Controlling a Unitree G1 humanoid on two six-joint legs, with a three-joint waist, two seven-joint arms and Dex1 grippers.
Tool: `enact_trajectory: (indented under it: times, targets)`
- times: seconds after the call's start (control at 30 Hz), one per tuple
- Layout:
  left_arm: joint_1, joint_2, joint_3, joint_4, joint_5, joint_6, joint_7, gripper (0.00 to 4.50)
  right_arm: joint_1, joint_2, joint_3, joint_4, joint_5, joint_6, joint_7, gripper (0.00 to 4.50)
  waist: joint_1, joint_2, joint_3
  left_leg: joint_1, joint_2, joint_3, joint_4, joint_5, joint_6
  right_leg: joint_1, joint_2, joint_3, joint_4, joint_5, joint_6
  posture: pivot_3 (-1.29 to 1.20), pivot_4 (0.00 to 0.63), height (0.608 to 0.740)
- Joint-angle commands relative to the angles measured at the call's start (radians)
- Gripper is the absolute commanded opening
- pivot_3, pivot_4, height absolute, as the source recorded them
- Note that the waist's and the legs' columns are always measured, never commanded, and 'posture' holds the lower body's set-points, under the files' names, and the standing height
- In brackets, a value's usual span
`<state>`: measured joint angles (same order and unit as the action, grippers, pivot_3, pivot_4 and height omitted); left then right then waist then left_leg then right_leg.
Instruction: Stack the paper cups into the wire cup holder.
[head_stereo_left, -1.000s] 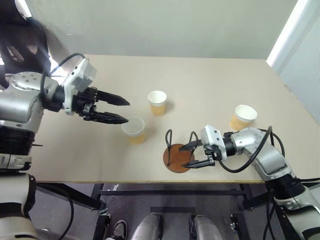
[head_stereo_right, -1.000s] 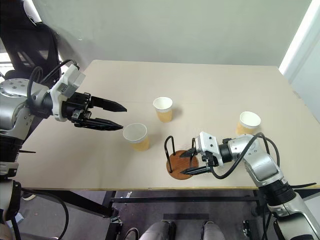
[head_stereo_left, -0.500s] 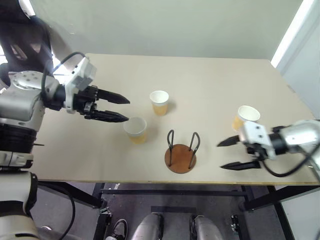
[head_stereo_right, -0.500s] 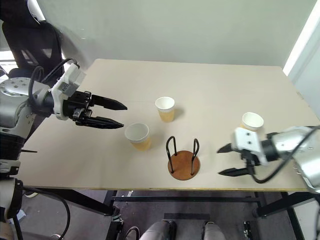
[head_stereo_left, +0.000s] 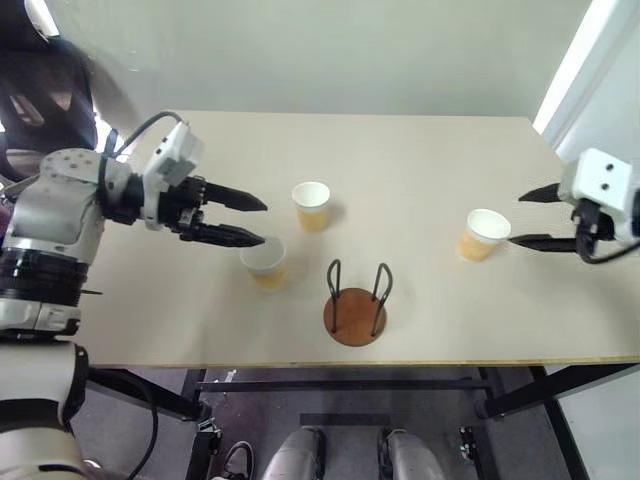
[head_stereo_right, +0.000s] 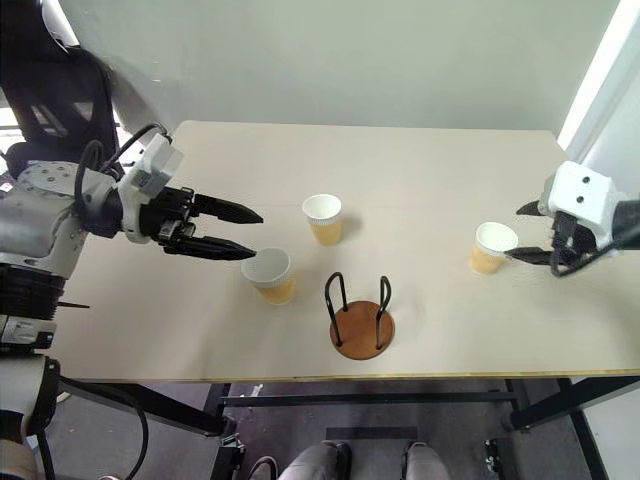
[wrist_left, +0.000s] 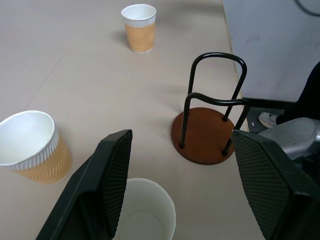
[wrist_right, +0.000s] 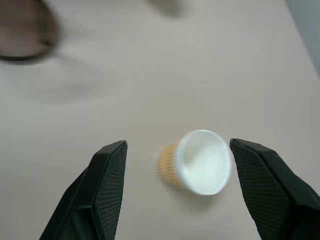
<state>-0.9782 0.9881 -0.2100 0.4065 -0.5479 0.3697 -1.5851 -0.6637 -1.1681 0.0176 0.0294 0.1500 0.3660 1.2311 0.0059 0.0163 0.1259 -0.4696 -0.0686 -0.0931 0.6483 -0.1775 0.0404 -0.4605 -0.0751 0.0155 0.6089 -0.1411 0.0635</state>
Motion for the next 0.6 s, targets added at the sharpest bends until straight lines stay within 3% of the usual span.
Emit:
enact_trajectory:
  times: [0.03,0.3,0.6]
  targets:
    - [-0.017,0.008,0.019,-0.011,0.0,-0.014,-0.029,3.37,-0.091,0.051,0.079,0.159,-0.096,-0.085,-0.013,3.34,0.0,0.0,0.0,0.0,0.0,0.0,0.0,0.001,0.002,0.0,0.0,0.0,0.0,0.0,0.0,0.0,0.15,0.74]
    - [0.032,0.042,0.05,-0.067,-0.009,0.021,-0.029,3.37,-0.229,0.183,0.19,0.482,-0.188,-0.242,0.053,3.34,0.003,0.001,0.0,-0.001,0.0,0.0,0.0,0.001,0.003,0.0,0.0,-0.001,0.0,0.001,0.0,0.0,0.15,0.74]
    - [0.106,0.09,0.115,-0.153,-0.009,0.083,-0.029,3.37,-0.269,0.266,0.224,0.646,-0.249,-0.336,0.079,3.34,0.003,0.001,0.0,0.0,0.001,-0.001,-0.001,-0.003,-0.005,0.0,-0.001,-0.007,0.0,0.001,-0.006,0.0,0.15,0.74]
